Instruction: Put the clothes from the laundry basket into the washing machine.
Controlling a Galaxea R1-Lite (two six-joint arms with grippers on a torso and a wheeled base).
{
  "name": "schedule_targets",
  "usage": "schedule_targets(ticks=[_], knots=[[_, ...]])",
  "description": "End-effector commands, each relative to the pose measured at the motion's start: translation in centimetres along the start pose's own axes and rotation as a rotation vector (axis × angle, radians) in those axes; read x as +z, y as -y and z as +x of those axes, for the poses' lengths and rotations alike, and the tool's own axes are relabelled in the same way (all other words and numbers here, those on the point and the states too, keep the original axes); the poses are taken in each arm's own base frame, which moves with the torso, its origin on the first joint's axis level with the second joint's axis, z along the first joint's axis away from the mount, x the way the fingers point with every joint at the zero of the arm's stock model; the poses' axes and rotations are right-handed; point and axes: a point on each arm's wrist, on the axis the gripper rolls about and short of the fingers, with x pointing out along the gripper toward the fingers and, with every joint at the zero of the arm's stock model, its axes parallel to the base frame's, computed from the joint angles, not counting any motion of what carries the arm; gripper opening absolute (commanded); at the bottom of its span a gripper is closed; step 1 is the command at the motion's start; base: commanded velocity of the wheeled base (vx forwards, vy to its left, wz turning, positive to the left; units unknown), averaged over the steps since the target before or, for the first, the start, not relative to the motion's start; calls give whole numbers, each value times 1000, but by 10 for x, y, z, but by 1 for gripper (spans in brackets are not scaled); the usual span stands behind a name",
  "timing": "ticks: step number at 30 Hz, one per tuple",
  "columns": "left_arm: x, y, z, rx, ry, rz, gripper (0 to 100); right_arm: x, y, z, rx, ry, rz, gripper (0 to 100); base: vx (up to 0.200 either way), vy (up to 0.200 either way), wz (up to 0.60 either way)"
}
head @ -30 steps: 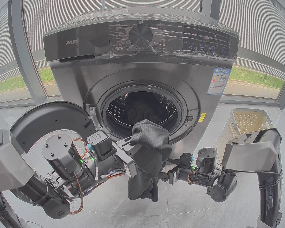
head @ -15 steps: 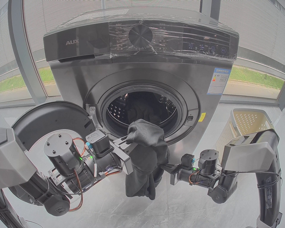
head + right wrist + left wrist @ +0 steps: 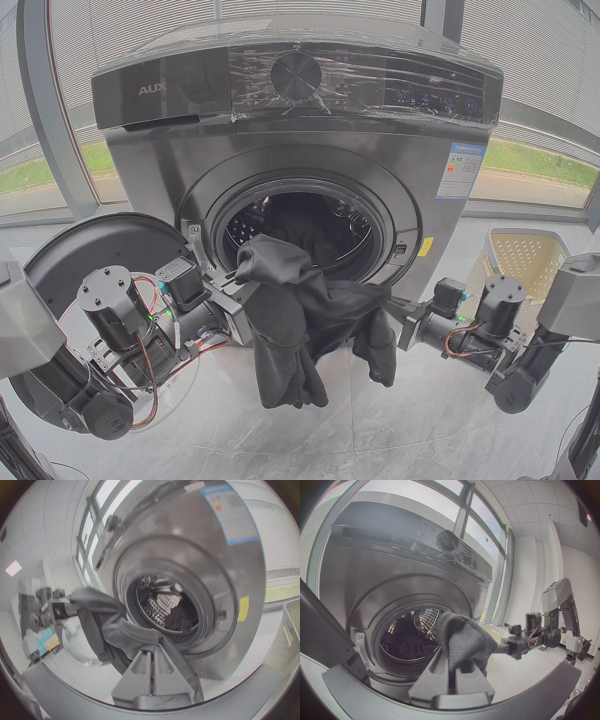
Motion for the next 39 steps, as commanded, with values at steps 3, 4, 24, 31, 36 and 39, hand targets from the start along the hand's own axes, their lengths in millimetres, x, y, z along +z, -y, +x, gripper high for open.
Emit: schedule_targets(ticks=[3, 4, 24, 31, 36, 39], knots=[[8, -27, -9, 62, 23, -30, 0, 63, -18, -38, 11, 198, 47, 0, 0, 0, 0], [9, -32, -10, 71, 24, -28, 0, 65, -18, -42, 11, 204, 46, 0, 0, 0, 0], [4, -40, -22, 103, -12, 29, 0, 99, -23, -57, -66, 361, 110, 0, 0, 0, 0], [9, -51, -21, 146, 12, 46, 0, 91, -30, -47, -70, 340, 113, 0, 0, 0, 0], [5, -51, -20, 145, -3, 43, 0, 83, -37, -41, -83, 320, 116, 0, 0, 0, 0], [4, -47, -19, 130, -6, 42, 0, 71, -37, -38, -88, 274, 101, 0, 0, 0, 0]])
